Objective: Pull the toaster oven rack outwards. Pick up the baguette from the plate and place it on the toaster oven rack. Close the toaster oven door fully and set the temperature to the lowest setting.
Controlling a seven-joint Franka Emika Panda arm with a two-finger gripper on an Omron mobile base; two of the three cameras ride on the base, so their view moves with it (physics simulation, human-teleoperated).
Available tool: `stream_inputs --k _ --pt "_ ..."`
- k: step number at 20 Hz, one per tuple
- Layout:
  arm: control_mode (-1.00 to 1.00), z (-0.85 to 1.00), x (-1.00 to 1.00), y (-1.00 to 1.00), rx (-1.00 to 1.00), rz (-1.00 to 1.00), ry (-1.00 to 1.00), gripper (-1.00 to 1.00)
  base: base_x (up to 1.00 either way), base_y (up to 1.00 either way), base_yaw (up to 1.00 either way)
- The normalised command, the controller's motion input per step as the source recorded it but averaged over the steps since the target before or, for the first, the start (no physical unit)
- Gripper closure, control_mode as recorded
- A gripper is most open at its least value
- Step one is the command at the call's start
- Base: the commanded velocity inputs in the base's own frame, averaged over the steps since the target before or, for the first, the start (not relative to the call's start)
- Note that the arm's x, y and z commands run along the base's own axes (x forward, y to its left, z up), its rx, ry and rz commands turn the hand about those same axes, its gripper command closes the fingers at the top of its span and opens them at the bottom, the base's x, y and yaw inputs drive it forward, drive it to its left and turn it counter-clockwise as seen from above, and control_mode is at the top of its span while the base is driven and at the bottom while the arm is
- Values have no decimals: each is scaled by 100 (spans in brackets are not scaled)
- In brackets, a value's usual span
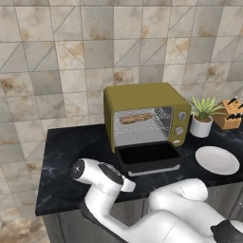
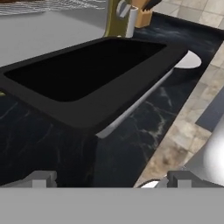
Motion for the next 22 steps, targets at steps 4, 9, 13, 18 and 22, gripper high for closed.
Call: stream_inputs --k 4,9,13,18,22 --pt "-100 -17 18 0 0 0 0 -100 0 0 0" --pt "-100 -9 21 0 0 0 0 -100 0 0 0" --pt "-100 -9 24 0 0 0 0 -100 0 0 0" --pt "-100 -16 23 0 -1 0 -1 -100 0 0 0" --pt "-100 -25 18 6 -4 0 -2 -100 0 0 0"
